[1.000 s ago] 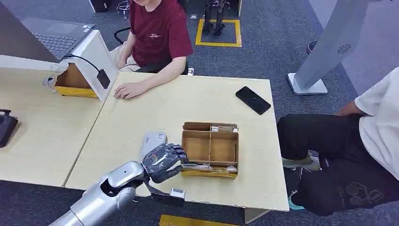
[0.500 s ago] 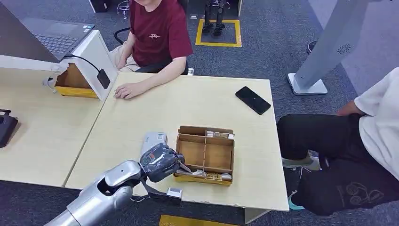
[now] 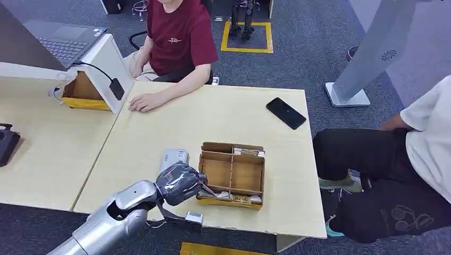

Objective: Pass the card to the sensor for recognition and then transmit it.

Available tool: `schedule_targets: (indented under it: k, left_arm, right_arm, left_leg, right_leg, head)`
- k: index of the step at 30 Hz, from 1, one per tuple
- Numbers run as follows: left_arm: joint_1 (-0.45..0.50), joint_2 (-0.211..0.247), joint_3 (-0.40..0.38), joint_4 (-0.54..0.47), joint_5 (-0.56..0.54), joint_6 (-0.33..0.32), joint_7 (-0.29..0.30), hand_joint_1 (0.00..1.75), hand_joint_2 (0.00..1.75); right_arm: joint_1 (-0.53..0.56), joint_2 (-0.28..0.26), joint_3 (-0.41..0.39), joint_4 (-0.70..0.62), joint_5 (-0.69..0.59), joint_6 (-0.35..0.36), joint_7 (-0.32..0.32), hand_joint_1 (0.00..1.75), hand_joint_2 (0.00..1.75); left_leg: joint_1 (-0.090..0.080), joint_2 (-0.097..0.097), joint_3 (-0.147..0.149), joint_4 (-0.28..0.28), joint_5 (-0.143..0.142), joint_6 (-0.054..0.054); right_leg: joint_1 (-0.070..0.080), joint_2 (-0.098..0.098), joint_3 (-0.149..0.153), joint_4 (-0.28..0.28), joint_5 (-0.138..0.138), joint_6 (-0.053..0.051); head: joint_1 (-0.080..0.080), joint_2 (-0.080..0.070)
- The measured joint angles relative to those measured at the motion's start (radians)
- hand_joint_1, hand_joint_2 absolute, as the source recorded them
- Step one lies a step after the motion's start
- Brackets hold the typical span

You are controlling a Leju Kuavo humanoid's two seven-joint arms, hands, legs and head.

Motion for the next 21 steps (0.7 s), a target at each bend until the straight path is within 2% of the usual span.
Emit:
schedule_targets:
  k: [3,5,10,13,17,21]
  left_arm:
    - [-0.001,0.008,0.005,-0.011,0.015,-0.009,0.000,1.75,1.75]
    - [-0.023,0.021,0.020,-0.025,0.055,-0.037,-0.002,1.75,1.75]
    - [-0.173,0.107,0.126,-0.069,0.210,-0.210,-0.019,1.75,1.75]
    - [-0.242,0.168,0.196,-0.095,0.267,-0.269,-0.025,1.75,1.75]
    - [-0.268,0.216,0.243,-0.111,0.276,-0.278,-0.016,1.75,1.75]
    - [-0.310,0.223,0.289,-0.085,0.271,-0.253,0.023,1.75,1.75]
  right_arm:
    - [0.000,0.000,0.000,0.000,0.000,0.001,0.000,0.00,0.00]
    - [0.000,0.000,0.002,0.000,0.000,0.004,0.000,0.00,0.00]
    - [0.000,0.000,0.005,0.000,0.000,0.013,0.000,0.00,0.00]
    - [0.001,0.000,0.006,0.000,0.000,0.016,-0.001,0.00,0.00]
    - [0.000,0.000,0.011,0.000,0.000,0.018,-0.001,0.00,0.00]
    - [0.000,0.000,0.024,0.000,0.000,0.018,-0.002,0.00,0.00]
  left_leg:
    - [0.000,0.000,0.000,0.000,0.000,0.000]
    - [0.000,0.000,0.000,0.000,0.001,0.000]
    - [0.001,0.000,0.000,0.000,0.002,-0.001]
    - [0.001,0.001,0.001,0.000,0.003,-0.002]
    - [0.001,0.001,0.001,0.000,0.003,-0.002]
    - [0.001,0.001,0.000,0.000,0.003,-0.002]
  right_leg:
    - [0.000,0.000,0.000,0.000,0.000,0.000]
    - [0.000,0.000,0.000,0.000,0.000,0.000]
    - [0.001,0.000,-0.001,0.002,0.002,-0.002]
    - [0.001,0.001,-0.001,0.003,0.002,-0.003]
    - [0.001,0.001,-0.001,0.003,0.002,-0.003]
    - [0.001,0.001,-0.001,0.003,0.002,-0.003]
  head:
    - [0.000,0.000]
    - [0.000,0.000]
    - [0.000,0.000]
    - [0.000,0.000]
    - [0.000,0.000]
    - [0.000,0.000]
